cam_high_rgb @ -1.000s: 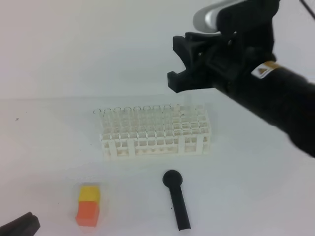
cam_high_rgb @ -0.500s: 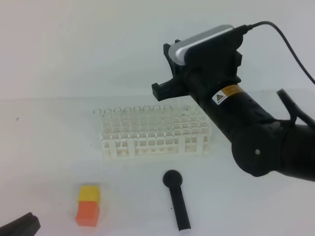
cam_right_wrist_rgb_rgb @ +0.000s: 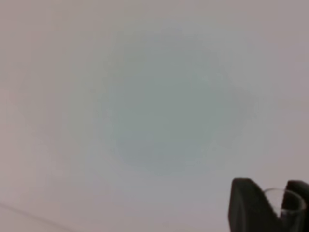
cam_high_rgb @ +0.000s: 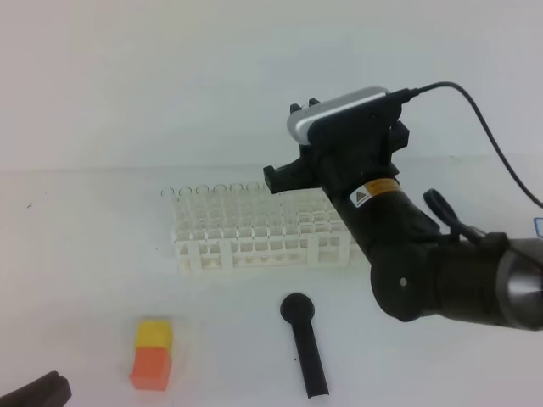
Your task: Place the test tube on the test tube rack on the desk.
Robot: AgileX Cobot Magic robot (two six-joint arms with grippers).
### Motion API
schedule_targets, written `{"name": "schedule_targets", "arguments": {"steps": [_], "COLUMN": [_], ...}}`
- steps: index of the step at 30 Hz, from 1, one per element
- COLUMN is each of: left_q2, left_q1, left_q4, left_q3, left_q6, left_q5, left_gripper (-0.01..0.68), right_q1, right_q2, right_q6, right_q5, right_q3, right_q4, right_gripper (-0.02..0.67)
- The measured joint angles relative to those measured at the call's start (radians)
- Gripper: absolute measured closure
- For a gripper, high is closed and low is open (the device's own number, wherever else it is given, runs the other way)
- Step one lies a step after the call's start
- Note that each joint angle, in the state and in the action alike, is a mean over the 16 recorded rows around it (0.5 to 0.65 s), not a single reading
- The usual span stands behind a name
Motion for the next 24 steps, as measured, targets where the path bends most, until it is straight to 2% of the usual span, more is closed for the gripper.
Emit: {"name": "schedule_targets", "arguments": {"steps": [24], "left_q2": [0.0], "left_q1": [0.0], "left_q4": [0.002], "left_q3": [0.003], "left_q6": [0.0], "left_q5": [0.033], "left_gripper": [0.674], "right_q1": [0.008], "right_q2": [0.099], "right_q6": [0.101], "right_q5": [-0.06], "right_q3": [0.0], "right_q4": [0.038], "right_gripper": [0.524]}}
